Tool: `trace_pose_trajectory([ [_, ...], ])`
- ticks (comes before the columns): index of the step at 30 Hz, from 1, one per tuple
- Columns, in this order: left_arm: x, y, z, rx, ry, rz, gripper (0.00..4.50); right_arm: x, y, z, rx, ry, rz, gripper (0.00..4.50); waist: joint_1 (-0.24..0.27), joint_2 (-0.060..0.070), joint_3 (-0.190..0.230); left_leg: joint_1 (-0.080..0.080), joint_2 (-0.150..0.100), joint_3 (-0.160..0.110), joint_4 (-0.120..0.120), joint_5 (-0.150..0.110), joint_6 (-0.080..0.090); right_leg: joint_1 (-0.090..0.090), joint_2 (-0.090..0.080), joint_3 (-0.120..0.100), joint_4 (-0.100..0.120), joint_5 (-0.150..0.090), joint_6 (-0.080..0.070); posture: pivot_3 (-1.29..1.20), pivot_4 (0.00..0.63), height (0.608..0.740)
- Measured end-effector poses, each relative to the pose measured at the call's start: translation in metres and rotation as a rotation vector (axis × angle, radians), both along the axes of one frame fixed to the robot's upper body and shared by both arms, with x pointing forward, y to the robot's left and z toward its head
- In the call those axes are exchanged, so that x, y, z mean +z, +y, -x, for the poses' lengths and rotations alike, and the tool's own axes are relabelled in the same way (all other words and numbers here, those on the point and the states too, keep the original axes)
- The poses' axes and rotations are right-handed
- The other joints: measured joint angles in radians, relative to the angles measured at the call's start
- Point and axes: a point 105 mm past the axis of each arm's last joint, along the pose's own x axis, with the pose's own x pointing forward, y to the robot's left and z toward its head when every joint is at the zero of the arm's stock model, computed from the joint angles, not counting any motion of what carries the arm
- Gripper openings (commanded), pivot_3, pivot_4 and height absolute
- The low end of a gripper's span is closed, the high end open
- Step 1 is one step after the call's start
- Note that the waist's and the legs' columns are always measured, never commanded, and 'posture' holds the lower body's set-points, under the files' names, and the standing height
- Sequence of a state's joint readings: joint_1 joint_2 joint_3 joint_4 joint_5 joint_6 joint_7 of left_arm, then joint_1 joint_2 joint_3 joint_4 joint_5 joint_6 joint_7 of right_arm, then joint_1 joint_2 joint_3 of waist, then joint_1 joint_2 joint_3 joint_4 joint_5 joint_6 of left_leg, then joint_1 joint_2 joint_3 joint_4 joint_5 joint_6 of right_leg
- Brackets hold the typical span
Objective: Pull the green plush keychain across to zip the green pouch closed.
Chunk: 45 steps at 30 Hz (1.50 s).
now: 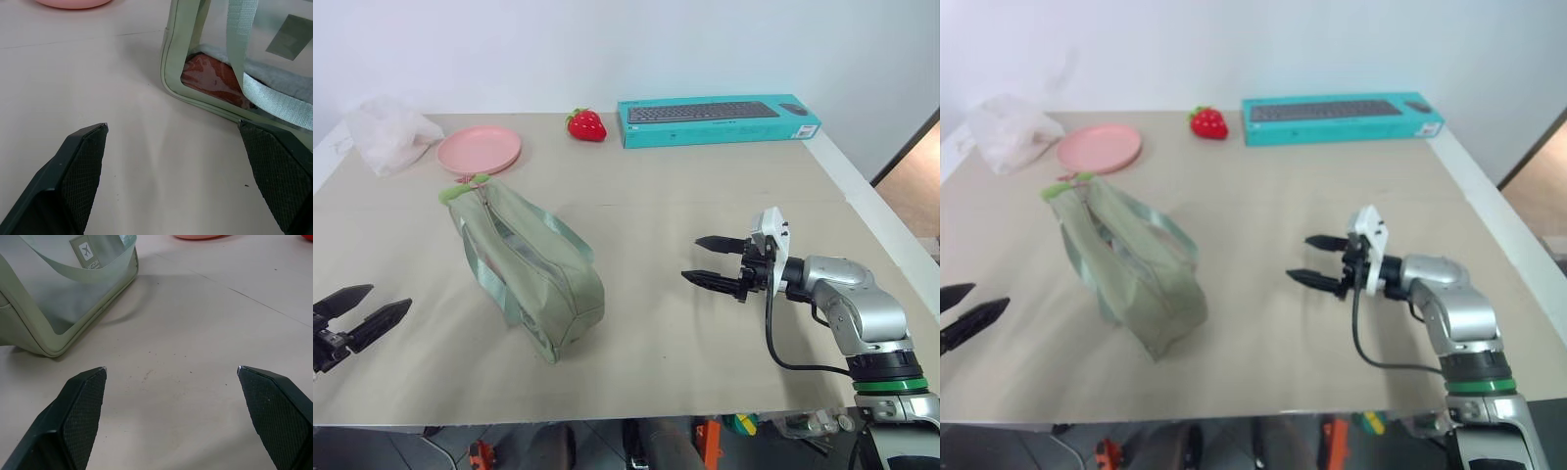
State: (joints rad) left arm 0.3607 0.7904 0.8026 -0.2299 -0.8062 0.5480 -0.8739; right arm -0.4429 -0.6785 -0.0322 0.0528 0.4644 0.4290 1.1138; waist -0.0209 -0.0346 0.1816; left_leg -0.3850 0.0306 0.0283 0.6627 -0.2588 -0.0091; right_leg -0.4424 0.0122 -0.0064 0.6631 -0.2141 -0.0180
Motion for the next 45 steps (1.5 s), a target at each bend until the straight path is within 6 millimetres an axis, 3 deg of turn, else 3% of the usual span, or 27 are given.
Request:
trace_pose_trajectory([
  [3, 0.002, -0.002, -0.002, -0.004, -0.008, 0.035, 4.4, 0.003, 0.002, -0.004, 0.0, -0.004, -0.009, 4.42, -0.001, 0.0, 0.0, 0.0, 0.0, 0.0, 0.0, 0.0, 0.0, 0.0, 0.0, 0.0, 0.0, 0.001, 0.0, 0.0, 0.15, 0.74],
  [6, 0.02, -0.02, -0.011, -0.082, -0.088, 0.095, 4.4, 0.032, 0.021, -0.016, 0.027, -0.071, -0.044, 4.42, -0.001, 0.0, 0.0, 0.0, 0.001, 0.0, 0.001, 0.001, 0.001, 0.0, 0.001, 0.0, 0.001, 0.003, -0.001, 0.0, 0.15, 0.74],
  [11, 0.034, -0.043, -0.005, -0.229, -0.138, 0.162, 4.4, 0.045, 0.034, -0.015, 0.057, -0.039, -0.097, 4.42, 0.0, 0.0, 0.0, -0.001, 0.001, 0.0, 0.001, 0.001, 0.0, -0.001, 0.001, 0.0, 0.001, 0.001, -0.003, 0.0, 0.15, 0.74],
  [13, 0.046, -0.054, -0.001, -0.3, -0.183, 0.185, 4.4, 0.058, 0.048, -0.011, 0.103, -0.022, -0.149, 4.42, -0.002, 0.0, 0.0, -0.001, 0.001, 0.0, 0.001, 0.0, 0.0, -0.001, 0.001, 0.001, 0.001, 0.001, -0.003, 0.0, 0.15, 0.74],
  [17, 0.062, -0.074, 0.01, -0.439, -0.24, 0.226, 4.4, 0.106, 0.078, 0.012, 0.245, -0.102, -0.219, 4.42, -0.002, 0.001, 0.001, -0.001, 0.001, -0.001, 0.001, 0.0, 0.0, -0.001, 0.001, 0.0, 0.001, 0.001, -0.003, 0.0, 0.15, 0.74],
  [19, 0.063, -0.079, 0.013, -0.472, -0.243, 0.232, 4.4, 0.113, 0.087, 0.023, 0.288, -0.124, -0.214, 4.42, -0.001, 0.0, 0.0, -0.001, 0.001, -0.001, 0.001, 0.0, 0.0, -0.001, 0.001, 0.0, 0.001, 0.001, -0.003, 0.0, 0.15, 0.74],
  [25, 0.058, -0.084, 0.02, -0.515, -0.215, 0.236, 4.4, 0.097, 0.106, 0.041, 0.36, -0.09, -0.132, 4.42, -0.001, 0.0, 0.0, -0.001, 0.0, -0.001, 0.001, 0.0, 0.0, -0.001, 0.001, 0.0, 0.001, 0.001, -0.003, 0.0, 0.15, 0.74],
  [37, 0.057, -0.107, 0.028, -0.669, -0.18, 0.175, 4.4, 0.052, 0.12, 0.051, 0.381, 0.008, 0.025, 4.42, -0.001, 0.0, 0.0, 0.0, 0.001, -0.001, 0.001, 0.0, 0.0, -0.001, 0.002, 0.0, 0.001, 0.001, -0.003, 0.0, 0.15, 0.74],
  [45, 0.051, -0.109, 0.027, -0.688, -0.156, 0.168, 4.4, 0.046, 0.132, 0.064, 0.442, 0.03, 0.033, 4.42, -0.001, 0.0, 0.0, 0.0, 0.001, -0.001, 0.001, 0.0, 0.0, -0.001, 0.002, -0.001, 0.001, 0.001, -0.003, 0.0, 0.15, 0.74],
])
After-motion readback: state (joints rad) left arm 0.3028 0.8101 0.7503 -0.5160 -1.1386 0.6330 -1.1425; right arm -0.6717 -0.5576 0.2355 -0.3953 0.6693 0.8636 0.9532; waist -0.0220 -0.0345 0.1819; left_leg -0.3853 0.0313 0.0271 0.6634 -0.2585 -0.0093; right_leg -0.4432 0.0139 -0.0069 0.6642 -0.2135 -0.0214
